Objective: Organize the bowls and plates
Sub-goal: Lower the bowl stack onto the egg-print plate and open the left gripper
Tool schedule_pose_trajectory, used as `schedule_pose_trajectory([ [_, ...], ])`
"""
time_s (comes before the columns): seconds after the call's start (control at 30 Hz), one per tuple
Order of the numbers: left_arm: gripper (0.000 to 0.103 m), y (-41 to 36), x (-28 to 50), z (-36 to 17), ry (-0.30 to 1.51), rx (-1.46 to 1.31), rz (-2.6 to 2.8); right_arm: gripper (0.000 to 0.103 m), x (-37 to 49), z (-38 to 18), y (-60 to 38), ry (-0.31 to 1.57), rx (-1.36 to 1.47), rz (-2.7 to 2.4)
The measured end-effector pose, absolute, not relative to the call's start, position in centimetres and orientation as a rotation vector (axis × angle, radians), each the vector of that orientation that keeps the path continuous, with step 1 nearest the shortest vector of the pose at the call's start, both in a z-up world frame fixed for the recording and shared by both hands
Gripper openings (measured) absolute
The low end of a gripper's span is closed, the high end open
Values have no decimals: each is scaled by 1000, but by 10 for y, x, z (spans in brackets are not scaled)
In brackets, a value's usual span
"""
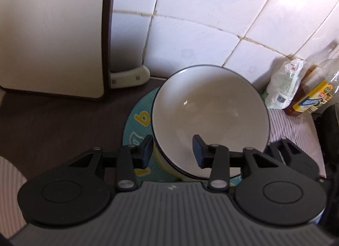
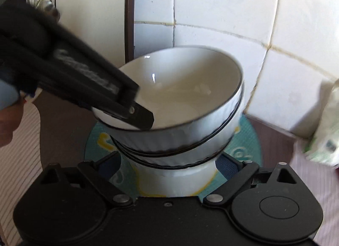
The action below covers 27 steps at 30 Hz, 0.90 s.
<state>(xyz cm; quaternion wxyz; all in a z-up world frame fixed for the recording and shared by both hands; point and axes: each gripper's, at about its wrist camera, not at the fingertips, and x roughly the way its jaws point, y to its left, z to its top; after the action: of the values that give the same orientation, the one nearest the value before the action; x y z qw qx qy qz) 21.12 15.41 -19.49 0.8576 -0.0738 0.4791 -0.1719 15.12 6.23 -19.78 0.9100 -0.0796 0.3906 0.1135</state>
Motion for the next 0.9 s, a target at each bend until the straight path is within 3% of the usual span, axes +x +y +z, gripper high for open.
schedule_pose_trajectory([
  [0.27,50,168,165,-137,899,-151,-249,98,113,-156,49,826,-20,242],
  [0.5,61,184,113,-85,847,-108,-246,98,66,-111,58,802,-109,236],
  [0.77,63,188,56,-45,839,6,-246,98,52,-89,31,866,-94,-58],
  [0.9,71,194,29,-32,827,17,-239,101,33,-72,22,851,-66,-181],
])
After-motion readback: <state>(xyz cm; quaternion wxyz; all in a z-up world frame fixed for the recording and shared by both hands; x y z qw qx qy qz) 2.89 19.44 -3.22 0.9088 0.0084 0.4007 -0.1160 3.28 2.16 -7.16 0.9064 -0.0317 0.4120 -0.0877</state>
